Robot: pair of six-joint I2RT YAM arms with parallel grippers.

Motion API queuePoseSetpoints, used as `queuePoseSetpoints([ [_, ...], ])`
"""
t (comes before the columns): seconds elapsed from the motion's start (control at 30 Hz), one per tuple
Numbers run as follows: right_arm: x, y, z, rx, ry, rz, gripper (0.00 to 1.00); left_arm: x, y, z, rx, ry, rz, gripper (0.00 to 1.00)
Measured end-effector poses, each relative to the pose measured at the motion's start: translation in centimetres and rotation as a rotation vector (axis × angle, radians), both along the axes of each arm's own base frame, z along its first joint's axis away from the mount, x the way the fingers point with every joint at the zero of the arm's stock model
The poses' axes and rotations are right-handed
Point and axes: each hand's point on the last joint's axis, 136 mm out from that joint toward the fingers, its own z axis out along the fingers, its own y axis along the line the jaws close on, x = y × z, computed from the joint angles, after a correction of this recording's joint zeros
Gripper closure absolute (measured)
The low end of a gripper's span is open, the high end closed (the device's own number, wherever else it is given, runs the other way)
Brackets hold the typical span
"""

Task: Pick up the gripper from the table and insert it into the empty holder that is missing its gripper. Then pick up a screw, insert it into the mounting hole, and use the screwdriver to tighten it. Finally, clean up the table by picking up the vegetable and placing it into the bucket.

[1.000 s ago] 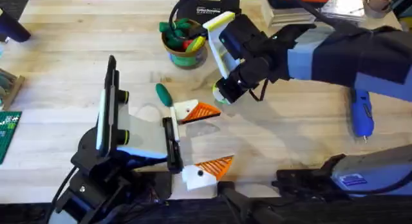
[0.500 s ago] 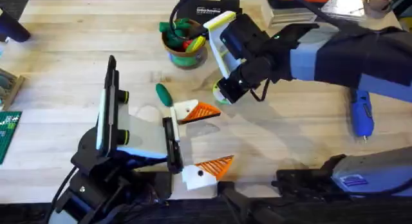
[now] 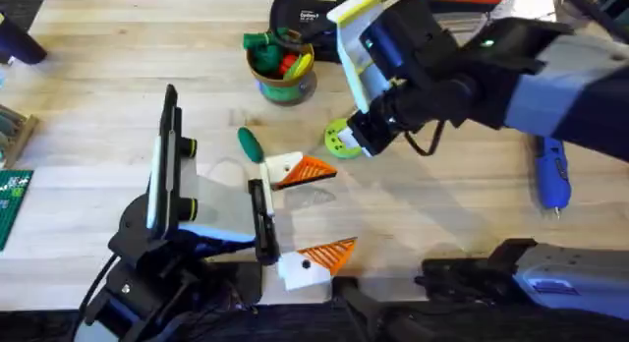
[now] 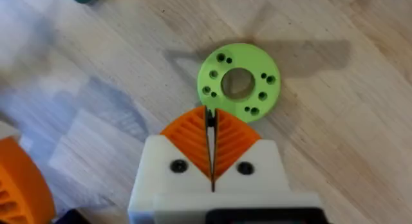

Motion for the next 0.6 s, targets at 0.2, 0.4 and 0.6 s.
queuePoseSetpoints([
  [0.2, -1.4, -0.8, 3.5, 0.041, -0.070, 0.057, 0.993, 0.0, 0.0, 0.0, 0.000, 0.000, 0.000, 0.015],
  [0.4, -2.7, -2.4, 6.3, 0.074, -0.104, 0.058, 0.993, 0.0, 0.0, 0.0, 0.000, 0.000, 0.000, 0.015],
  [0.6, -2.7, -2.4, 7.7, 0.113, -0.094, 0.057, 0.993, 0.0, 0.0, 0.0, 0.000, 0.000, 0.000, 0.016],
])
